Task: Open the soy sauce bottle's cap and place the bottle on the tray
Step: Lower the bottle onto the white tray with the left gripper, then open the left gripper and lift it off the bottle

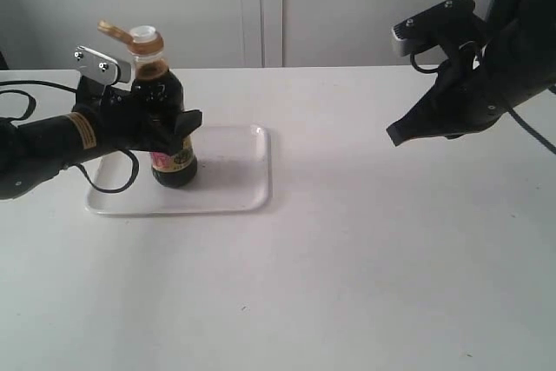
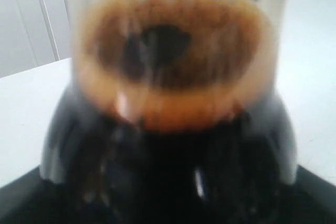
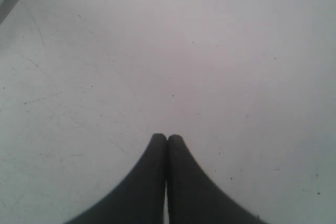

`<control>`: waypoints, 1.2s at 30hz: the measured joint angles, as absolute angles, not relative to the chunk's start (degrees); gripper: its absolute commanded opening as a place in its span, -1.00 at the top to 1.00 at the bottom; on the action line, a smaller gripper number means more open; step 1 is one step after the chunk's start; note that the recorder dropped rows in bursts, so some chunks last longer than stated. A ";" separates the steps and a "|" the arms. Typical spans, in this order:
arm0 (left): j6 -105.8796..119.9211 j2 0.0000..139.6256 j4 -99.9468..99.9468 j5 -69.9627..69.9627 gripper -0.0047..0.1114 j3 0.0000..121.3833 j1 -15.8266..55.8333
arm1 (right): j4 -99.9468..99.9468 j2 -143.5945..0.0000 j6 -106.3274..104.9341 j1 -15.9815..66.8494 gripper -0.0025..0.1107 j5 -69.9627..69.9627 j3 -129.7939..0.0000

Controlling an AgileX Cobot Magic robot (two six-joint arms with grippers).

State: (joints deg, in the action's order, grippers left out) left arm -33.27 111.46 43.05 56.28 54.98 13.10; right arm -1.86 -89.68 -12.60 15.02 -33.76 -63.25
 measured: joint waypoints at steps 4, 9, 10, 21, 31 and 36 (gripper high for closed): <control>-33.27 111.46 42.92 56.56 -0.80 55.15 13.10 | -1.86 -89.68 -12.60 15.02 0.96 -33.76 -63.25; -33.27 111.46 42.92 56.65 -0.80 55.15 13.10 | -1.86 -89.68 -12.60 15.02 0.96 -33.76 -63.25; -33.27 111.46 42.92 56.65 -0.80 55.15 13.10 | -1.86 -89.68 -12.60 15.02 0.96 -33.76 -63.25; -35.86 108.43 46.25 51.99 -0.80 55.15 13.10 | -1.86 -89.68 -12.60 15.02 0.96 -33.76 -63.25; -44.23 101.22 53.65 46.40 -0.80 55.15 13.10 | -1.86 -89.68 -12.60 15.02 0.96 -33.76 -63.25; -45.99 97.97 54.68 45.06 -0.80 55.15 13.10 | -1.86 -89.68 -12.60 15.02 0.96 -33.87 -63.25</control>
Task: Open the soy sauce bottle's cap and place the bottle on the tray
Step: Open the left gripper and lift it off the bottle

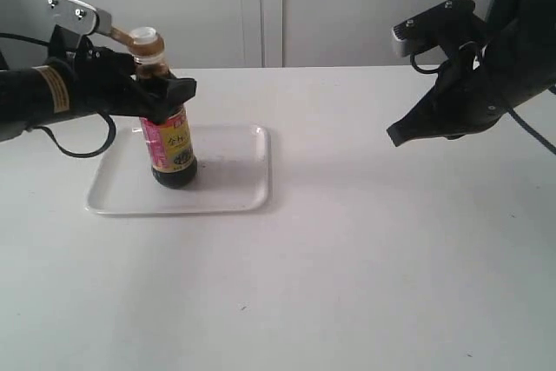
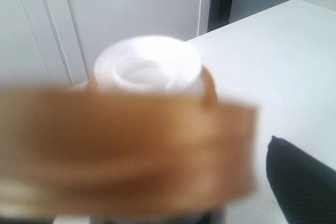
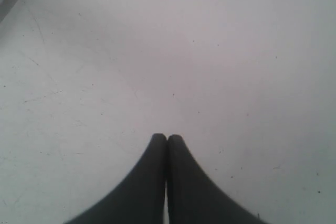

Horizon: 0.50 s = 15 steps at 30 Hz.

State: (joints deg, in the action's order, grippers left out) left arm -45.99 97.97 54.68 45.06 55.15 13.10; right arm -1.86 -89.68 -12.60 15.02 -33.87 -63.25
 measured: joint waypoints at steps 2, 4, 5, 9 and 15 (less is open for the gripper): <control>-46.20 96.47 54.93 44.95 -0.80 55.15 13.10 | -1.86 -89.68 -12.60 15.02 0.96 -33.87 -63.25; -46.69 94.97 55.06 44.84 -0.80 55.15 13.10 | -1.86 -89.68 -12.60 15.02 0.96 -33.87 -63.25; -46.94 94.11 55.22 44.84 -0.80 55.15 13.10 | -1.86 -89.68 -12.60 15.02 0.96 -33.87 -63.25; -47.25 90.77 55.30 44.74 -0.80 55.15 13.10 | -1.86 -89.68 -12.60 15.02 0.96 -33.98 -63.25; -47.25 86.39 55.30 43.89 -0.79 55.15 13.10 | -1.86 -89.68 -12.60 15.02 0.96 -33.98 -63.25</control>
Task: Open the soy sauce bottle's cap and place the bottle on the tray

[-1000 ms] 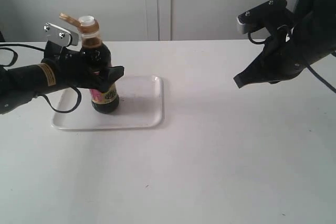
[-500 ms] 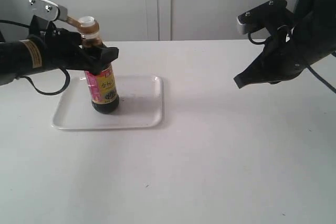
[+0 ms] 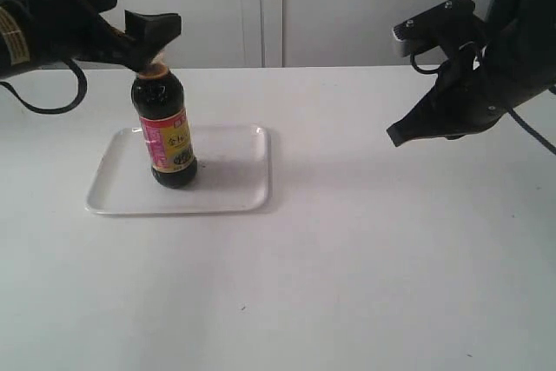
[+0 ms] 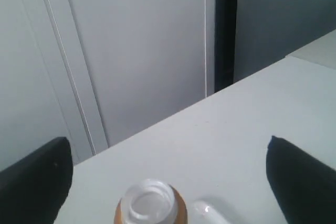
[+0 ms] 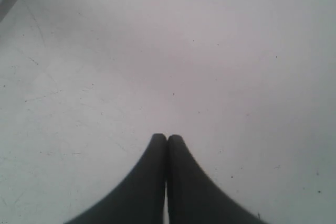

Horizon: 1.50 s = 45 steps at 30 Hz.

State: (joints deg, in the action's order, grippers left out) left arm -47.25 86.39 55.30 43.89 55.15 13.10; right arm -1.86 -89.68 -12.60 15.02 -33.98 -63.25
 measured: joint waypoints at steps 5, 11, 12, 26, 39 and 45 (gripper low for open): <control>-47.25 83.14 54.80 42.05 -0.46 55.15 13.10 | -1.86 -89.68 -12.60 15.02 0.96 -33.98 -63.25; -47.39 78.23 54.04 35.46 0.64 55.15 13.10 | -1.86 -89.68 -12.60 15.02 0.96 -34.45 -63.25; -47.39 77.30 54.04 34.17 0.79 55.15 13.10 | -1.86 -89.68 -12.60 15.02 0.96 -34.49 -63.25; -48.91 69.39 56.86 7.92 0.92 55.15 13.10 | -5.69 -87.50 -12.81 15.02 0.96 -39.33 -63.40; -34.79 69.21 46.82 -25.28 0.92 55.15 13.10 | -8.98 -87.50 -12.10 9.26 0.96 -50.29 -66.14; -18.36 69.12 30.45 -35.88 0.92 55.15 13.10 | -9.31 -87.50 -10.29 8.95 0.96 -50.66 -66.14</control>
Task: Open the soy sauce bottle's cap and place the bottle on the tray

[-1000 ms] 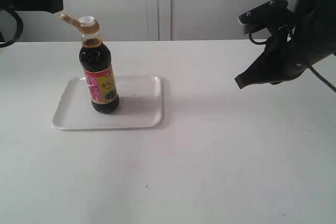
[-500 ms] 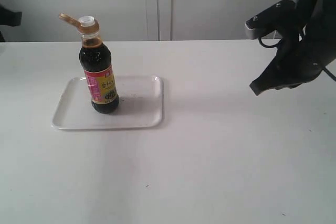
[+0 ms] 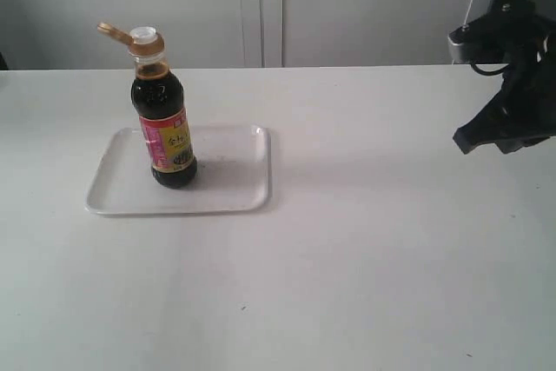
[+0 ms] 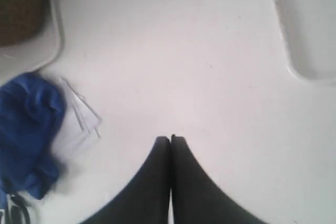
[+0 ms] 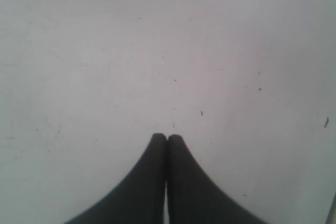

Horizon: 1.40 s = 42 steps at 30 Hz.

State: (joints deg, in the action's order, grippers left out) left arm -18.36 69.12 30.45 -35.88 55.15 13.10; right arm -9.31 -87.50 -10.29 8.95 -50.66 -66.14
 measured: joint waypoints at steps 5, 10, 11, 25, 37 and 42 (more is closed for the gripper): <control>-9.89 69.12 20.99 -43.51 0.92 55.15 13.10 | -9.57 -87.37 -7.13 8.95 0.96 -52.85 -66.19; -6.32 69.08 16.92 -53.67 0.92 55.15 13.10 | -10.70 -85.09 -4.08 8.95 0.96 -54.70 -66.19; -6.00 69.08 16.39 -54.65 0.92 55.15 13.10 | -10.85 -84.21 -3.75 8.95 0.96 -54.92 -66.19; -2.04 62.62 8.36 -44.31 0.92 48.98 13.10 | -8.90 -62.57 -2.68 8.95 0.96 -37.87 -51.31; -1.73 37.88 8.36 -25.38 0.92 34.21 13.10 | -6.07 -43.16 -2.56 8.95 0.96 -14.59 -33.53; -1.42 30.34 8.36 -21.36 0.92 29.24 13.10 | -5.02 -34.52 -2.56 8.95 0.96 -8.16 -28.28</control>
